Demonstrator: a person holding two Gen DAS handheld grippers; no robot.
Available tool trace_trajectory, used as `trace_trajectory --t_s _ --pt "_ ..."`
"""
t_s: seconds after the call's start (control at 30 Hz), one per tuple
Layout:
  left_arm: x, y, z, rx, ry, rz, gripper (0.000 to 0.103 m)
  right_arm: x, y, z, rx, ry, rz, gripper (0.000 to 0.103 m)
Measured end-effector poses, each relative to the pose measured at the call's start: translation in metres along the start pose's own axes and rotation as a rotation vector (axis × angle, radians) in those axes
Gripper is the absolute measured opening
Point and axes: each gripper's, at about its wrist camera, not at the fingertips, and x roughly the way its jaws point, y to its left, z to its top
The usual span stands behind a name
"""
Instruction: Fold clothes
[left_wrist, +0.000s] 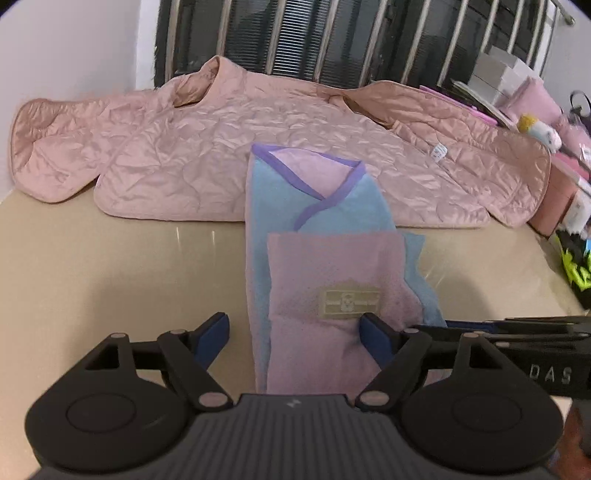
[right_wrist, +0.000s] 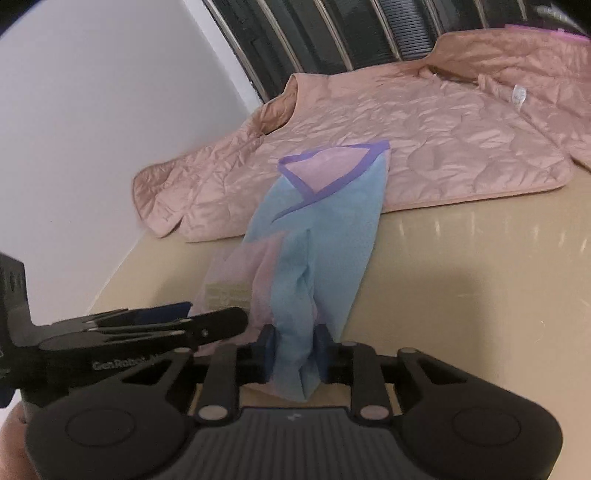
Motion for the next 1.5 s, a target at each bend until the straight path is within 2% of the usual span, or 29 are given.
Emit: trace_trajectory --t_s 0.13,0.2,0.33,0.43,0.5,0.53,0.57,0.63,0.67,0.7,0.77,0.8,0.9,1.0,1.17,1.23,1.27,1.33,1.5 --pt "-0.011 -0.013 -0.009 -0.001 0.024 -0.006 0.078 -0.018 0.005 -0.02 -0.028 -0.016 -0.054 0.013" --pt "-0.018 -0.019 -0.016 0.002 0.025 -0.001 0.077 -0.028 0.0 -0.025 -0.035 -0.023 -0.065 0.006" --pt "-0.03 -0.031 -0.032 0.0 -0.003 0.02 0.077 -0.047 -0.01 -0.036 -0.051 -0.036 -0.088 0.007" --pt "-0.037 -0.033 -0.038 0.004 -0.011 0.035 0.079 -0.063 -0.016 -0.043 -0.074 -0.057 -0.099 0.022" --pt "-0.044 -0.03 -0.039 0.001 -0.023 0.042 0.079 -0.078 -0.019 -0.047 -0.117 -0.093 -0.091 0.045" --pt "-0.051 -0.027 -0.039 -0.003 -0.046 0.049 0.079 -0.085 -0.02 -0.049 -0.141 -0.11 -0.094 0.051" --pt "-0.058 -0.023 -0.037 -0.002 -0.079 0.054 0.079 -0.094 -0.021 -0.054 -0.182 -0.142 -0.121 0.061" --pt "-0.071 -0.015 -0.034 0.001 -0.147 0.066 0.084 -0.111 -0.022 -0.064 -0.285 -0.235 -0.216 0.071" --pt "-0.075 -0.011 -0.031 0.009 -0.179 0.086 0.093 -0.115 -0.022 -0.067 -0.343 -0.283 -0.278 0.086" --pt "-0.075 -0.007 -0.026 0.011 -0.203 0.119 0.101 -0.114 -0.024 -0.062 -0.371 -0.303 -0.322 0.096" --pt "-0.067 0.002 -0.015 -0.01 -0.235 0.172 0.101 -0.107 -0.03 -0.048 -0.399 -0.321 -0.397 0.097" --pt "-0.063 0.006 -0.008 -0.027 -0.232 0.189 0.1 -0.103 -0.035 -0.037 -0.381 -0.317 -0.408 0.097" --pt "-0.06 0.012 0.007 -0.097 -0.232 0.213 0.101 -0.092 -0.049 -0.007 -0.287 -0.322 -0.347 0.097" --pt "-0.066 0.012 0.009 -0.114 -0.241 0.183 0.102 -0.087 -0.055 0.007 -0.243 -0.301 -0.277 0.097" --pt "-0.057 0.007 0.004 -0.045 -0.179 0.228 0.102 -0.072 -0.049 -0.008 -0.324 -0.242 -0.226 0.098" --pt "-0.055 0.007 0.0 -0.049 -0.172 0.197 0.102 -0.076 -0.043 -0.018 -0.347 -0.249 -0.138 0.098" --pt "-0.057 0.008 -0.002 -0.052 -0.17 0.182 0.102 -0.08 -0.039 -0.025 -0.376 -0.264 -0.079 0.098" --pt "-0.057 0.01 -0.003 -0.046 -0.164 0.166 0.102 -0.088 -0.021 -0.038 -0.522 -0.294 0.025 0.098" --pt "-0.057 0.01 -0.003 -0.04 -0.155 0.156 0.102 -0.072 0.035 -0.053 -0.942 -0.25 0.102 0.094"
